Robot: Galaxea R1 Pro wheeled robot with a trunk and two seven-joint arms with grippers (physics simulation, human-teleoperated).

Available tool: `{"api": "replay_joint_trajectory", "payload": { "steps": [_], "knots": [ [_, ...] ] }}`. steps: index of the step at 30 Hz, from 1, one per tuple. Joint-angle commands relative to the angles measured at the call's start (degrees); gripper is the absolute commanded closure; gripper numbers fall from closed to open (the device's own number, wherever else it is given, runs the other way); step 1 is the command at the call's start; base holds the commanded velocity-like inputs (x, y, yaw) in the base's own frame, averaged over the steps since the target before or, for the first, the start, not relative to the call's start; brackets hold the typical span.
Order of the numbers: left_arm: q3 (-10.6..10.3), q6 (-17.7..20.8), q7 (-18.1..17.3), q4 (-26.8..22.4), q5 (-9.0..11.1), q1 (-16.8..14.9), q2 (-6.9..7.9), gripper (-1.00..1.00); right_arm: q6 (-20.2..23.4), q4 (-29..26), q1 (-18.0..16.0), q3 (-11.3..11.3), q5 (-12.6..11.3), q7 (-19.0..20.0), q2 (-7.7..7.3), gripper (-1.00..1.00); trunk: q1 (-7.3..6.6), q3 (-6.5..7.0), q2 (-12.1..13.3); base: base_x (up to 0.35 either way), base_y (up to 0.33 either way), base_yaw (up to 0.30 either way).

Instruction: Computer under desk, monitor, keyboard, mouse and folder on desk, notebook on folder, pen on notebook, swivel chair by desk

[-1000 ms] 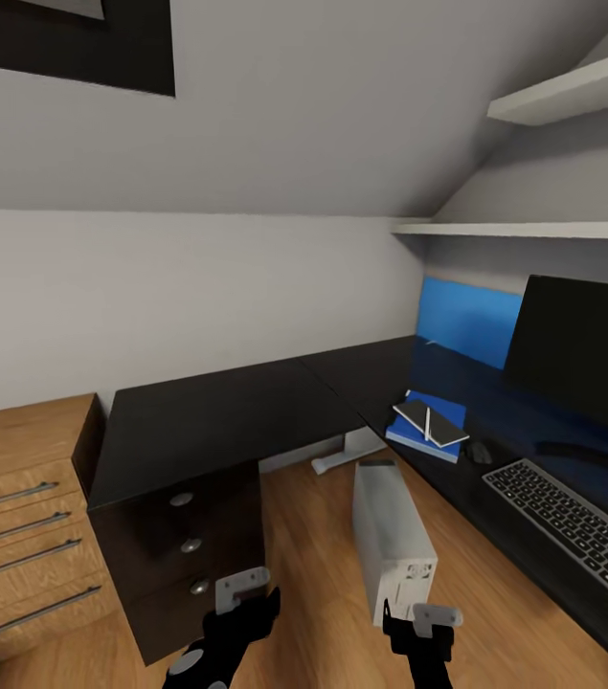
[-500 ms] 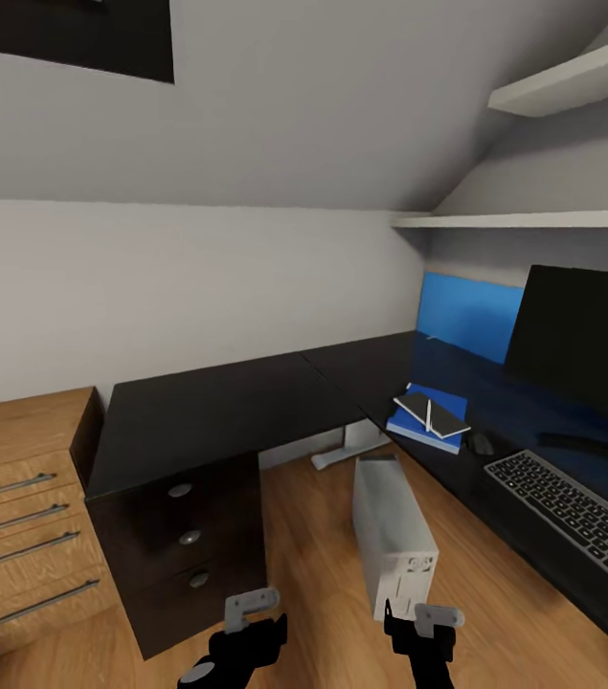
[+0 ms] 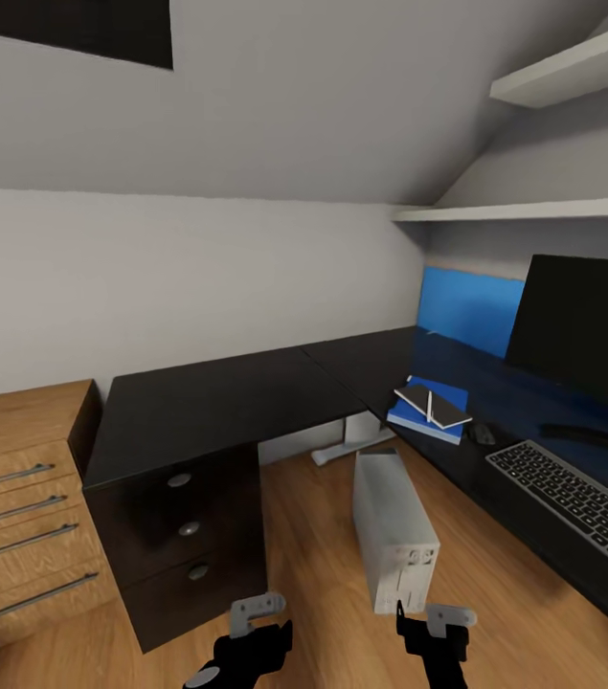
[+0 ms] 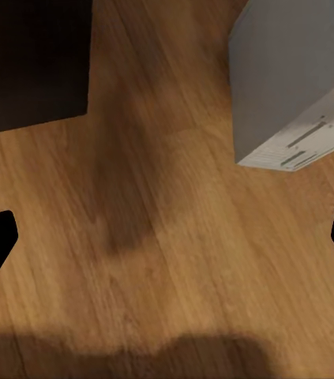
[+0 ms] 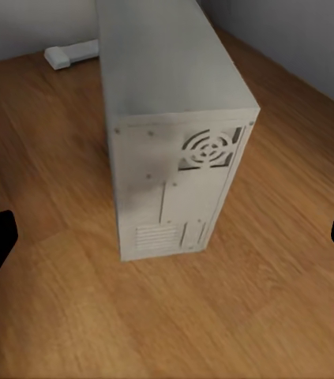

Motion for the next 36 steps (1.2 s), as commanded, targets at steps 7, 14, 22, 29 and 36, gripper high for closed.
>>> {"api": "replay_joint_trajectory", "payload": {
  "steps": [7, 14, 22, 29, 36],
  "knots": [
    [-1.28, -0.25, 0.81, -0.07, 0.35, -0.05, 0.09, -1.0, -0.11, -0.03, -0.03, 0.49, -0.09, -0.52, -0.22, -1.0, 1.54, -1.32, -2.85, 0.0, 0.0, 0.0],
    [-1.51, -0.27, 0.96, 0.16, 0.52, -0.05, 0.05, -1.0, -0.43, -0.03, -0.03, 0.59, -0.03, -0.49, -0.23, -1.0, 3.07, -2.58, -5.66, 0.0, 0.0, 0.0],
    [-1.61, -0.35, 0.76, 5.17, 0.46, -0.05, -2.59, -1.0, -0.47, -0.24, -0.03, 0.45, -0.18, -0.52, -0.06, -1.0, 4.83, -4.01, -8.87, 0.0, 0.0, 0.0],
    [-1.59, -0.41, 0.66, 6.08, 0.5, -0.05, -3.04, -1.0, -0.5, -0.29, -0.03, 0.39, -0.21, -0.52, -0.07, -1.0, 6.37, -5.27, -11.67, 0.0, 0.0, 0.0],
    [-1.53, -0.53, 0.58, 7.31, 0.43, -0.05, -3.14, -1.0, -0.48, -0.24, -0.03, 0.34, -0.25, -0.52, -0.16, -1.0, 7.91, -6.53, -14.48, 0.0, 0.0, 0.0]
  ]
}}
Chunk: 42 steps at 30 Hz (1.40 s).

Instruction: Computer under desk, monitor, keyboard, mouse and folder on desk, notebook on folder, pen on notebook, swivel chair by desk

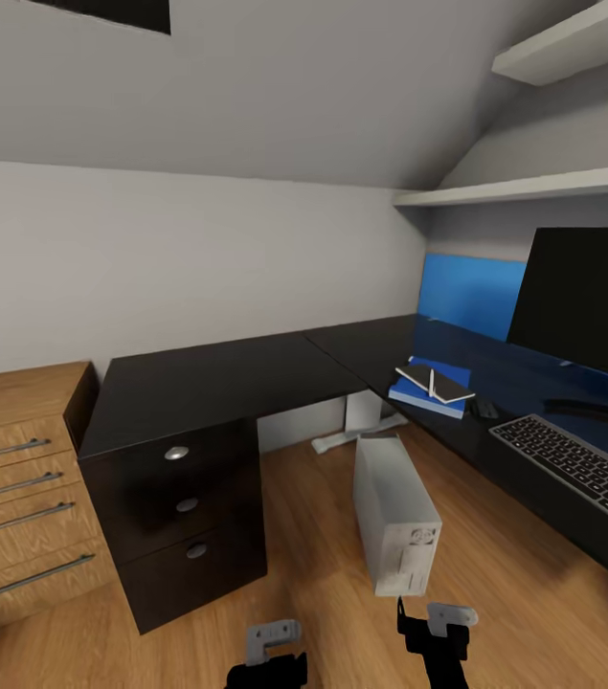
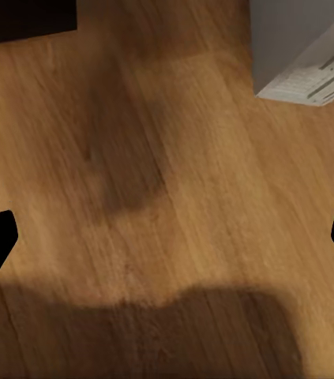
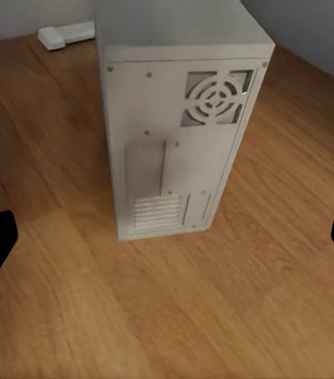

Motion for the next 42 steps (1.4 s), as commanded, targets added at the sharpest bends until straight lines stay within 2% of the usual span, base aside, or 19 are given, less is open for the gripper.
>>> {"api": "replay_joint_trajectory", "payload": {
  "steps": [1, 7, 15, 18, 20, 22, 23, 24, 27, 28, 37, 42],
  "knots": [
    [-0.1, 0.09, 0.47, -0.04, 0.46, -0.05, 0.02, -1.0, 0.0, -0.02, -0.03, 0.5, -0.07, -0.5, -0.01, -1.0, 0.22, -0.24, -0.44, 0.0, 0.0, 0.0],
    [-0.08, 0.02, 0.43, 0.17, 0.43, -0.05, 0.01, -1.0, -0.01, 0.01, -0.03, 0.57, -0.01, -0.48, -0.07, -1.0, 1.53, -1.32, -2.85, 0.0, 0.0, 0.0],
    [-0.16, -2.08, 0.31, 0.12, 0.14, -0.05, 0.14, -1.0, 0.06, -0.21, -0.09, 1.44, 1.54, -0.27, -0.25, -1.0, 1.53, -1.32, -2.85, 0.0, 0.0, 0.0],
    [-0.17, -3.51, 0.27, 0.08, 0.12, -0.05, 0.2, -1.0, 3.34, -0.47, -1.41, 1.56, 1.76, -0.11, -1.22, -1.0, 1.53, -1.32, -2.85, 0.0, 0.0, 0.0],
    [-0.17, -3.83, 0.27, 0.0, 0.11, -0.06, 0.19, -1.0, 8.58, -0.94, -4.38, 1.51, 1.58, 0.84, -2.23, -1.0, 1.53, -1.32, -2.85, 0.0, 0.0, 0.0],
    [-0.17, -3.91, 0.24, -0.03, 0.11, -0.07, 0.19, -1.0, 11.26, -1.49, -6.15, 1.49, 1.28, 2.15, -2.75, -1.0, 1.53, -1.32, -2.85, 0.0, 0.0, 0.0],
    [-0.17, -3.96, 0.23, -0.04, 0.11, -0.06, 0.19, -1.0, 14.04, -2.0, -7.83, 1.48, 0.59, 3.87, -3.13, -1.0, 1.53, -1.32, -2.85, 0.0, 0.0, 0.0],
    [-0.17, -4.01, 0.17, -0.06, 0.15, -0.05, 0.23, -1.0, 18.6, -2.38, -10.14, 1.43, -1.29, 6.19, -3.79, -1.0, 1.53, -1.32, -2.85, 0.0, 0.0, 0.0],
    [-0.17, -4.03, 0.19, -0.06, 0.13, -0.05, 0.25, -1.0, 22.99, -2.66, -12.35, 1.41, -3.84, 7.63, -4.64, -1.0, 1.53, -1.32, -2.85, 0.0, 0.0, 0.0],
    [-0.14, -4.04, 0.19, -0.07, 0.12, -0.05, 0.26, -1.0, 25.29, -2.77, -13.6, 1.41, -5.5, 8.26, -5.22, -1.0, 1.53, -1.32, -2.85, 0.0, 0.0, 0.0],
    [-0.16, -4.05, 0.2, -0.07, 0.11, -0.05, 0.27, -1.0, 33.97, -2.83, -16.62, 1.38, -11.11, 10.54, -7.24, -1.0, 1.53, -1.32, -2.85, 0.0, 0.0, 0.0],
    [-0.15, -4.25, 0.24, -0.8, 0.15, -0.05, 0.27, -1.0, 35.48, -2.58, -16.83, 1.43, -12.78, 10.66, -7.46, -1.0, 1.53, -1.32, -2.85, 0.0, 0.0, 0.0]
  ]
}}
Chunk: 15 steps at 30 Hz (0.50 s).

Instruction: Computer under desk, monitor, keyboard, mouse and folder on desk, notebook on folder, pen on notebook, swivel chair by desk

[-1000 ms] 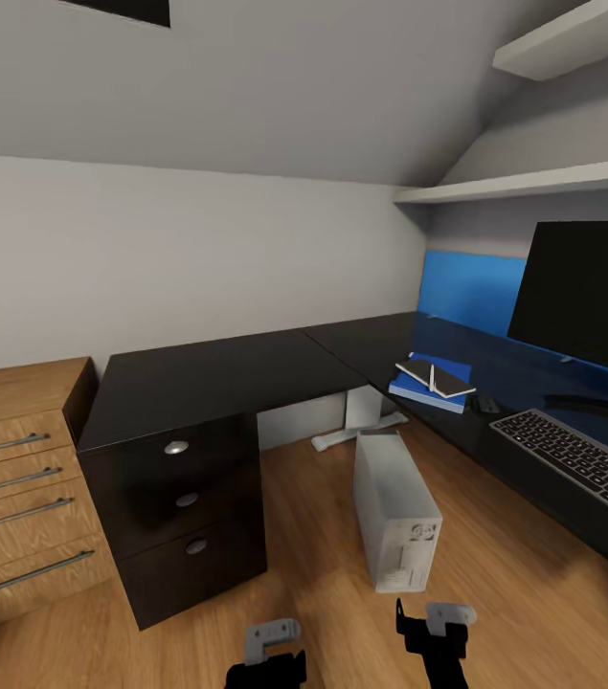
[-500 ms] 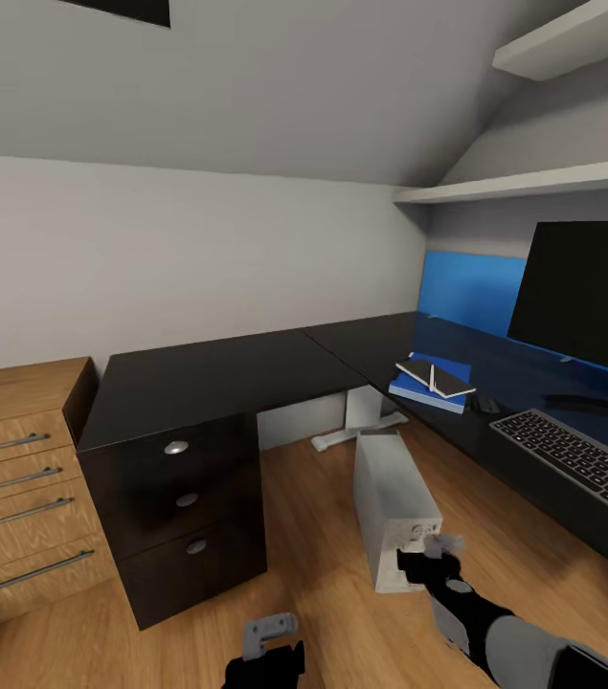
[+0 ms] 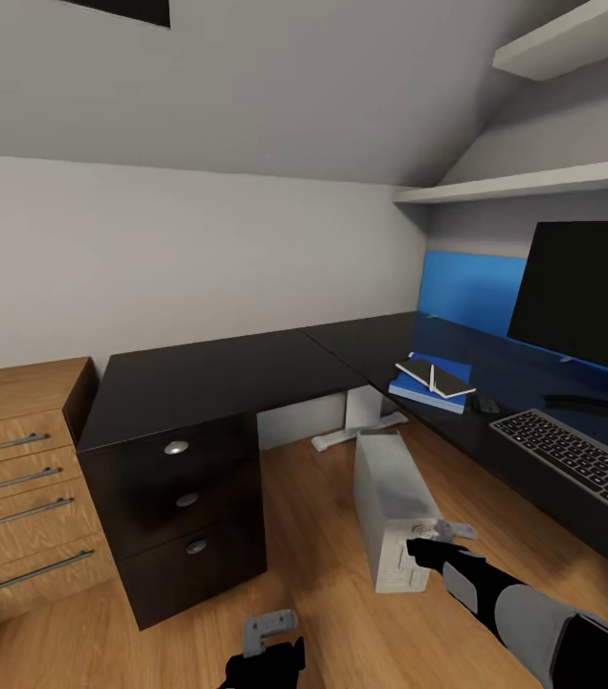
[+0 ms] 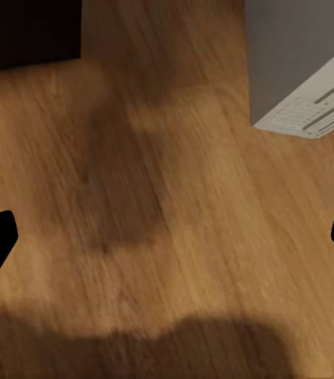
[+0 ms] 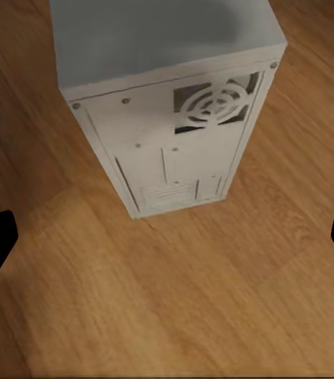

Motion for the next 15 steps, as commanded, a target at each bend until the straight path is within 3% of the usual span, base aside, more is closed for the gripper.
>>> {"api": "replay_joint_trajectory", "payload": {
  "steps": [1, 5, 15],
  "knots": [
    [-0.14, 0.0, 0.45, -0.49, 0.41, -0.04, 0.02, -1.0, 0.14, -0.14, -0.02, 0.53, -0.64, -0.36, -0.06, -1.0, -0.01, -0.06, -0.03, 0.0, 0.0, 0.0],
    [-0.17, -1.41, 0.48, -3.13, 0.46, -0.04, 0.01, -1.0, 0.42, 0.01, -0.07, 0.78, -1.01, -0.41, 0.07, -1.0, 0.87, -0.78, -1.63, 0.0, 0.0, 0.0],
    [-0.8, -2.43, 0.7, -4.22, 0.45, -0.04, 0.02, -1.0, 0.2, 1.38, -0.08, 0.68, -1.14, -0.42, -0.16, -1.0, 3.06, -2.57, -5.64, 0.0, 0.0, 0.0]
  ]
}}
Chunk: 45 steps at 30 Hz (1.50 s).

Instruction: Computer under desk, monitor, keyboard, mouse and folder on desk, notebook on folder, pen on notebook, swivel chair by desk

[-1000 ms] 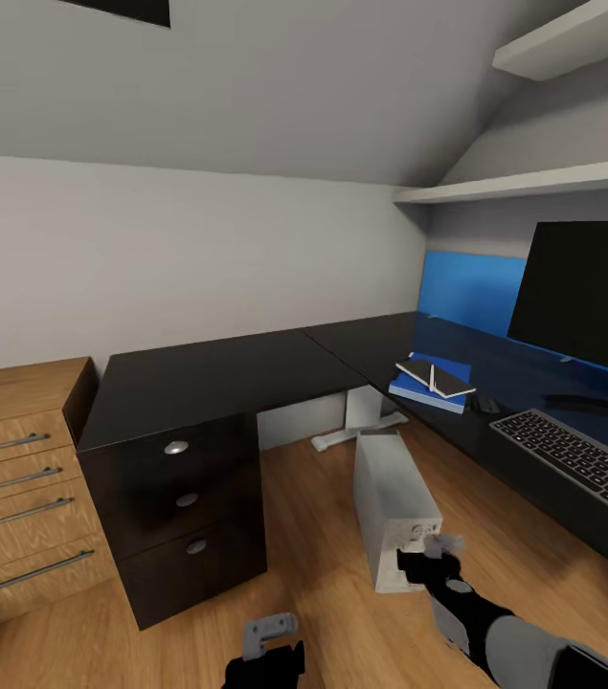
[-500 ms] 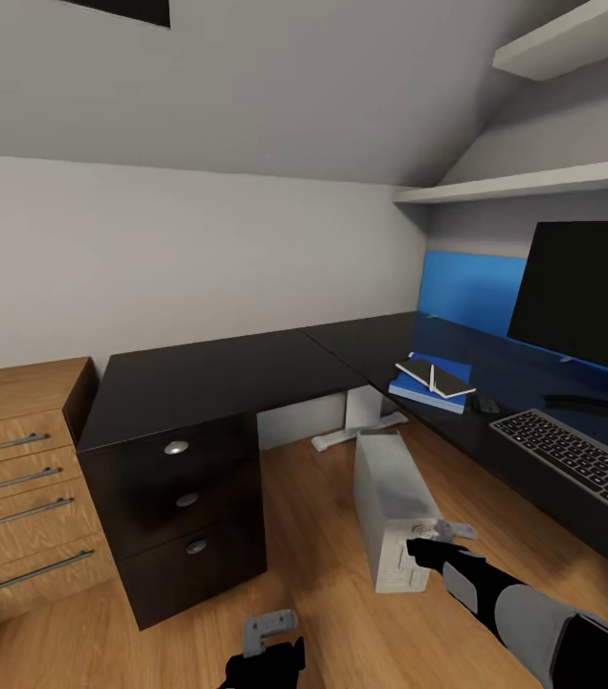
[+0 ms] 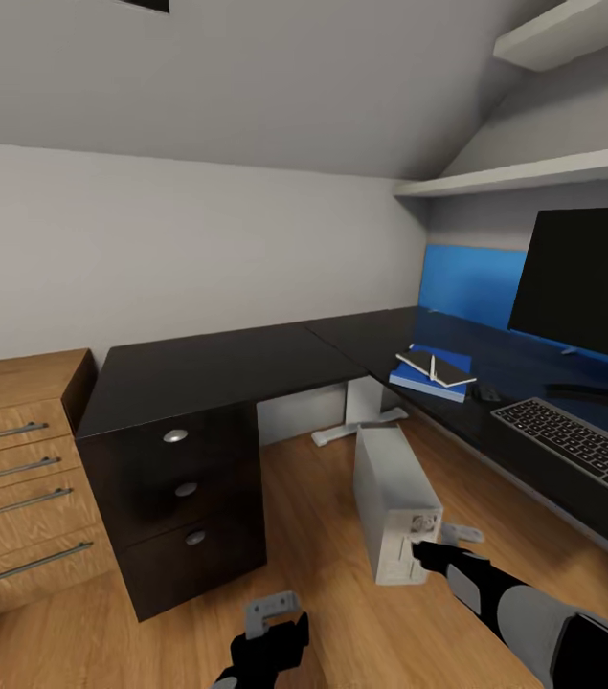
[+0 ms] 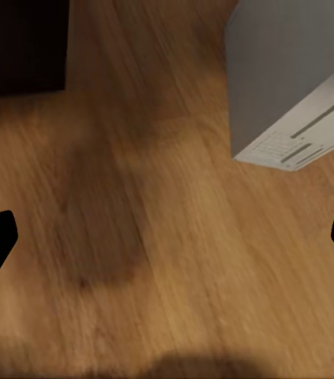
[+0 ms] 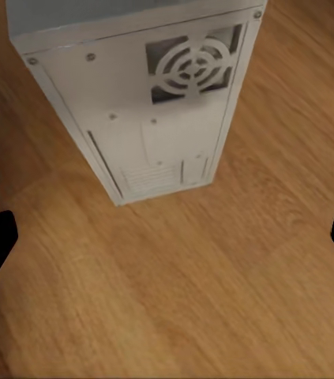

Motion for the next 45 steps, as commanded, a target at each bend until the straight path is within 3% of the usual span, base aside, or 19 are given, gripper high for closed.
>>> {"api": "replay_joint_trajectory", "payload": {
  "steps": [1, 9, 21, 45],
  "knots": [
    [-0.31, 0.16, 0.42, -0.08, 0.36, -0.05, 0.02, -1.0, 0.01, 0.04, -0.01, 0.48, -0.5, -0.35, -0.05, -1.0, 0.21, -0.24, -0.44, 0.0, 0.0, 0.0],
    [-1.53, 0.25, 0.53, 0.68, 0.36, -0.05, -0.04, -1.0, -1.17, 1.78, -0.01, 0.41, -0.52, -0.45, -0.11, -1.0, 1.97, -1.68, -3.65, 0.0, 0.0, 0.0],
    [-1.58, 0.15, 0.59, 0.82, 0.23, -0.05, 0.01, -1.0, -3.26, 2.1, -0.03, 0.5, -0.48, -0.61, -0.03, -1.0, 4.61, -3.83, -8.46, 0.0, 0.0, 0.0],
    [-1.29, 0.0, 0.63, 0.77, 0.26, -0.05, 1.06, -1.0, -4.31, 2.11, -0.01, 0.68, -0.45, -0.62, 0.25, -1.0, 4.61, -3.83, -8.46, 0.016, 0.0, 0.0]
  ]
}}
